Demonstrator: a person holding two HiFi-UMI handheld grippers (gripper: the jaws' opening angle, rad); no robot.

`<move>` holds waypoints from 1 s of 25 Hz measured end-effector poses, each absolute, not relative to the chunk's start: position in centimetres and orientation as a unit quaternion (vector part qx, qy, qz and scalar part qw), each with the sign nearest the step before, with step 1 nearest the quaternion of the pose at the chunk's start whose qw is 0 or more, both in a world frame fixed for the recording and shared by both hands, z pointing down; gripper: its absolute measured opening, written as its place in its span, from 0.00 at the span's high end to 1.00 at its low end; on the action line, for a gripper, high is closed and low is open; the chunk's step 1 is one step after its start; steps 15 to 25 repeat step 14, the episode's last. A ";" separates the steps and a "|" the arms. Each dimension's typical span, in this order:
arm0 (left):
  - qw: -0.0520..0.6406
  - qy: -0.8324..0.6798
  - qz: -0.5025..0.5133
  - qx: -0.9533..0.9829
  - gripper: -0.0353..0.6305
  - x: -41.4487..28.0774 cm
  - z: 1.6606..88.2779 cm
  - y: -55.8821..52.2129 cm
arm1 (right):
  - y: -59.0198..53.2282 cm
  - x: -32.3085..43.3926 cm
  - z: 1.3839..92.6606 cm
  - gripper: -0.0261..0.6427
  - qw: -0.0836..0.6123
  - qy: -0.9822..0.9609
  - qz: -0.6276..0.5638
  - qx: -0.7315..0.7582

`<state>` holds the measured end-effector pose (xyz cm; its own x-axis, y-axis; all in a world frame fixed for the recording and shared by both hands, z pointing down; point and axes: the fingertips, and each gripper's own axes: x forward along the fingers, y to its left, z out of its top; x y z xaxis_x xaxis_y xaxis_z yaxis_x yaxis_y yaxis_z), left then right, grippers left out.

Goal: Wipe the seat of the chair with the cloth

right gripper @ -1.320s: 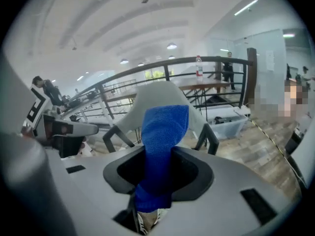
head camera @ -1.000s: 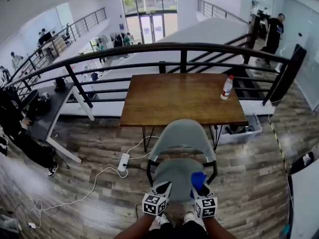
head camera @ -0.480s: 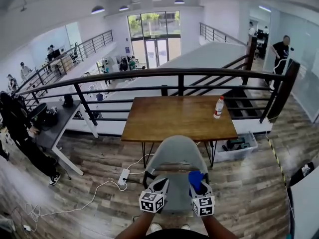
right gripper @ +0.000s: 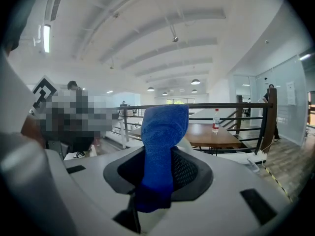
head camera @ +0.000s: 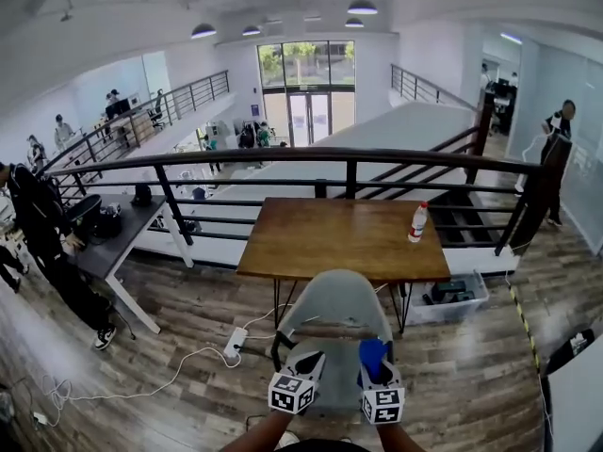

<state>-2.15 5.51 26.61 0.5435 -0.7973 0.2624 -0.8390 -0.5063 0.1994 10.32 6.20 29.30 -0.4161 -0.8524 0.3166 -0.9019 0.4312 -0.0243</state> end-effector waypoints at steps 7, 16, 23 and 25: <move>0.134 -0.472 0.045 0.870 0.95 -2.9 25.6 5.7 | 5.6 10.1 28.4 0.76 0.113 -0.841 0.082 0.523; 0.130 -0.475 0.050 0.869 0.95 -2.7 25.7 5.5 | 5.4 9.9 28.7 0.76 0.121 -0.845 0.072 0.516; 0.130 -0.475 0.050 0.869 0.95 -2.7 25.7 5.5 | 5.4 9.9 28.7 0.76 0.121 -0.845 0.072 0.516; 0.130 -0.475 0.050 0.869 0.95 -2.7 25.7 5.5 | 5.4 9.9 28.7 0.76 0.121 -0.845 0.072 0.516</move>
